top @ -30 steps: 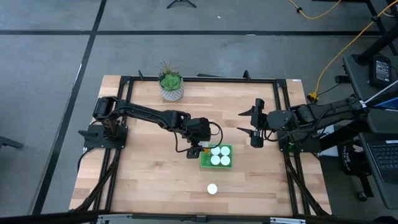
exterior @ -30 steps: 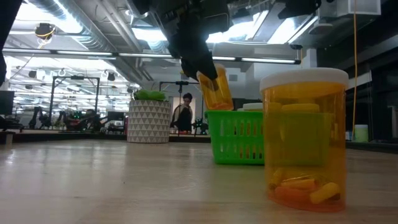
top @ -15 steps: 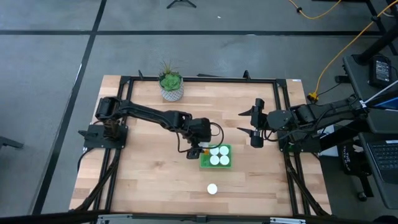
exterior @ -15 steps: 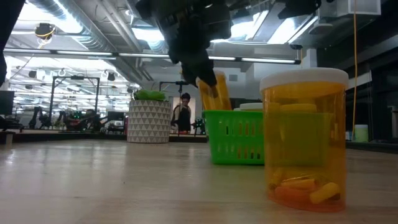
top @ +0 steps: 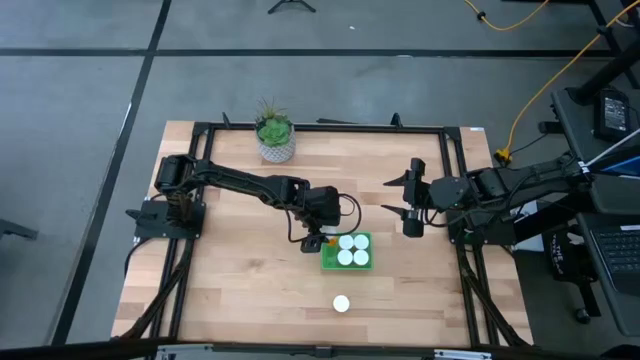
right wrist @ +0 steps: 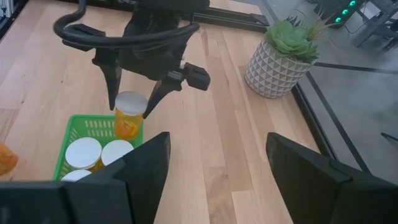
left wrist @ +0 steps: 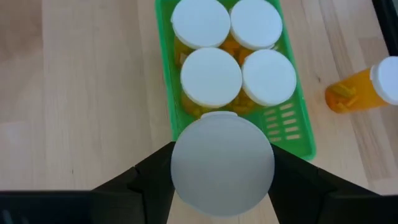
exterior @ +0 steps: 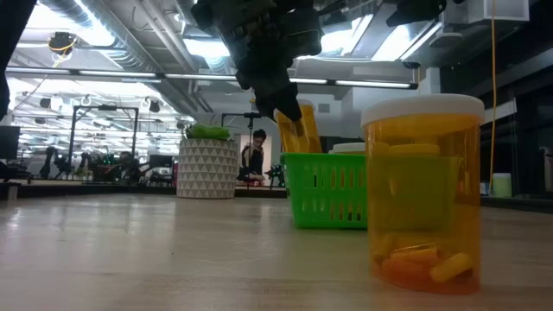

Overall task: Pick and place pill bottles into a basket
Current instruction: Put the orange pill bottle into the green bin

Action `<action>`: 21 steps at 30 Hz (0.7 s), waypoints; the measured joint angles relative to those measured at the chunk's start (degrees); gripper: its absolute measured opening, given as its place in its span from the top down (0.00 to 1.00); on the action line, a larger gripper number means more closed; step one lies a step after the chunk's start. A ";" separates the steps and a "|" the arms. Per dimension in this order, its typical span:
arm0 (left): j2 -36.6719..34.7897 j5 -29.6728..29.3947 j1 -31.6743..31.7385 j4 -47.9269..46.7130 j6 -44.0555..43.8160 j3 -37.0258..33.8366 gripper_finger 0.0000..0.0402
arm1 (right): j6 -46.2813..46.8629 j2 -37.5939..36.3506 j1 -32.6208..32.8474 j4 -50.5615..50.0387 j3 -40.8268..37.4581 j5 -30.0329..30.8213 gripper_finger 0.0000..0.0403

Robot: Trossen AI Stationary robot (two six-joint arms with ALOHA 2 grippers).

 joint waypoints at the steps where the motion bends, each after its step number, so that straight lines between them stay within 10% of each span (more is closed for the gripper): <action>1: 0.00 0.02 0.06 -0.29 0.00 0.00 0.47 | 0.00 0.00 0.01 0.00 0.00 0.00 0.34; 21: 1.26 2.10 0.20 -1.24 0.52 -0.11 0.47 | 0.00 0.00 0.02 0.02 0.00 0.00 0.34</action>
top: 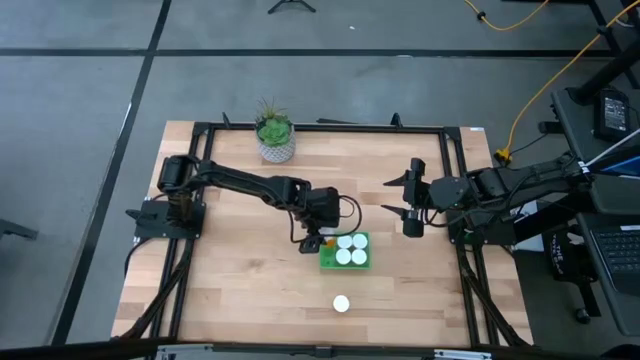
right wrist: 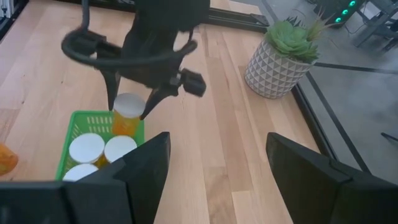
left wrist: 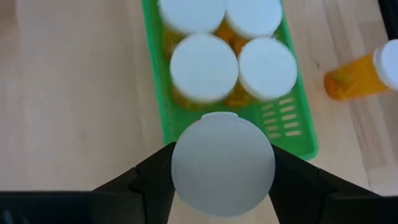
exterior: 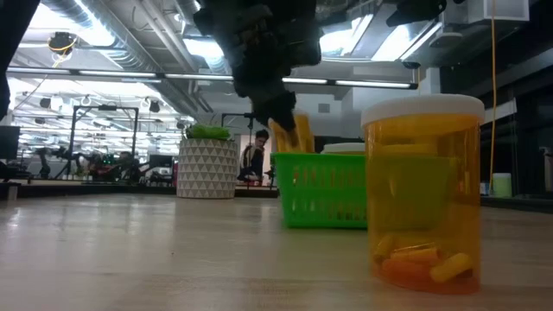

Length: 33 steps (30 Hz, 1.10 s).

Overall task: Pick and place pill bottles into a basket
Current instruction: Put the orange pill bottle into the green bin

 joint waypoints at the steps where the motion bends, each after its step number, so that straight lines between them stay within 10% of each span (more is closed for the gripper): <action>1: 0.54 0.54 0.01 0.51 -0.02 0.05 0.47 | 0.00 -0.02 -0.01 0.04 0.00 0.00 0.34; 33: 2.28 -0.72 0.48 0.50 0.55 0.24 0.45 | 1.47 -0.04 0.03 0.22 0.00 -0.04 0.34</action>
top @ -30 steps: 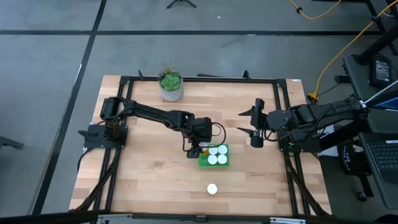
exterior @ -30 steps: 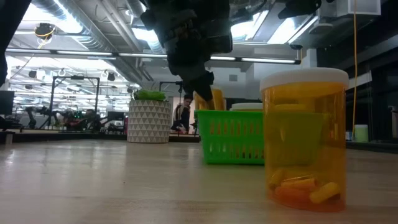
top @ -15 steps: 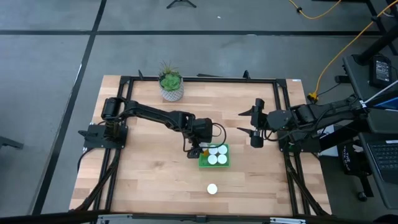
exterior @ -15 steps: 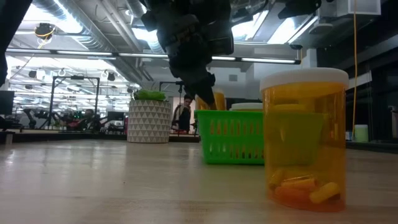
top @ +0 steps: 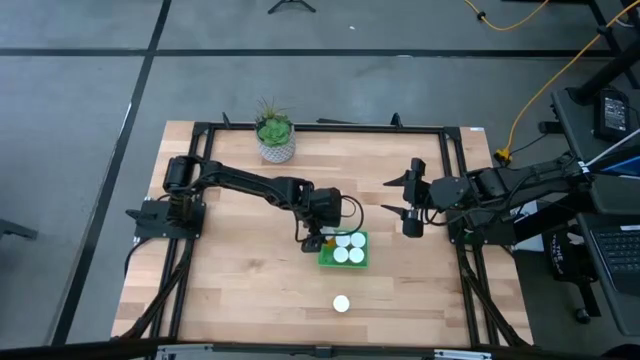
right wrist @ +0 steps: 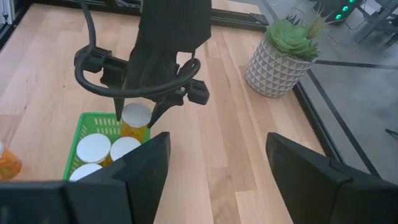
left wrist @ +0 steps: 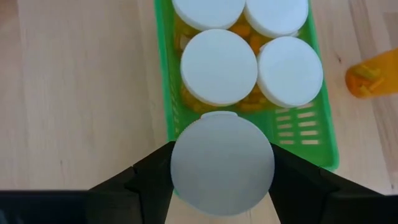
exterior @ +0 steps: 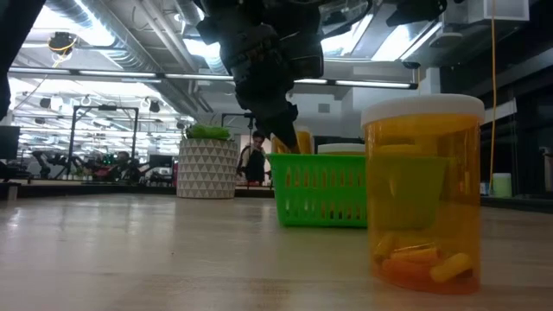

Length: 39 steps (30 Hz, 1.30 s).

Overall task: Pick and place pill bottles into a basket
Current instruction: Put the orange pill bottle into the green bin

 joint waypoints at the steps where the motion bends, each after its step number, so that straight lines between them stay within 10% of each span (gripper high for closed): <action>1: 0.00 -0.02 -0.02 -0.02 -0.02 0.00 0.45 | 0.00 0.02 0.00 0.00 0.00 0.00 0.34; 20: -1.92 -3.87 -0.04 -5.14 0.35 3.85 0.27 | -0.29 0.04 0.02 -0.12 0.00 -1.48 0.34; 31: -3.77 -17.90 -2.32 -26.38 3.39 30.19 0.26 | 1.73 0.47 0.36 2.03 0.02 -8.06 0.34; 39: -16.07 -32.35 -5.84 -28.08 0.78 30.97 0.26 | -0.42 11.09 6.58 3.58 3.79 -12.08 0.34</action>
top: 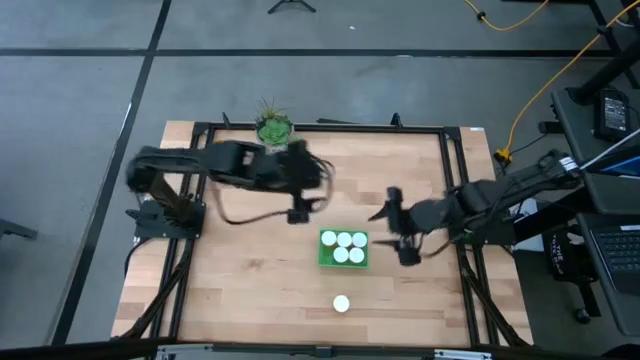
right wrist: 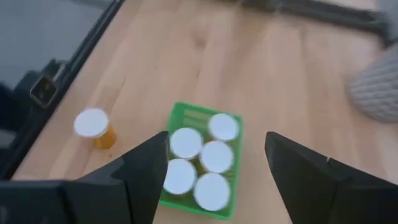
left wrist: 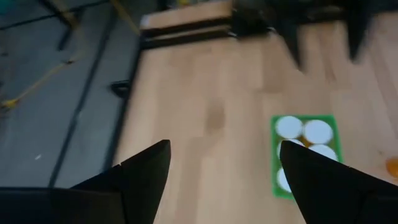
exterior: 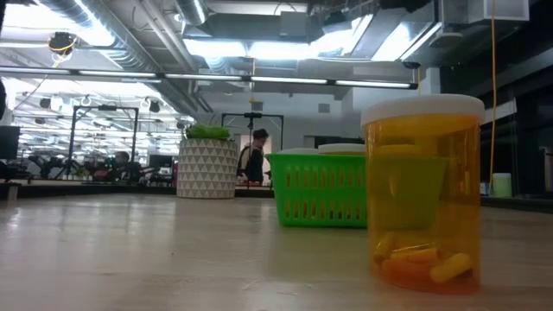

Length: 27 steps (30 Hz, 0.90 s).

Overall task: Pick and place pill bottles into a basket
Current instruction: Put the orange pill bottle into the green bin

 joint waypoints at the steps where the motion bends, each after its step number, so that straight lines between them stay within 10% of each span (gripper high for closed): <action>1: -1.89 -1.53 -0.27 -0.29 -1.00 -0.76 0.26 | 0.07 2.28 0.61 -0.04 0.91 -0.09 0.34; 10: -23.60 -13.41 -4.28 -1.12 -10.34 -17.74 0.26 | 6.55 19.08 1.25 3.44 8.60 -13.99 0.34; 19: -50.34 -16.35 -14.24 9.92 -22.13 -45.95 0.26 | 13.53 26.42 1.25 3.34 14.03 -14.82 0.34; 27: -78.46 -3.76 -20.71 26.50 -25.33 -74.24 0.27 | 17.01 33.53 1.27 3.33 21.66 -14.79 0.34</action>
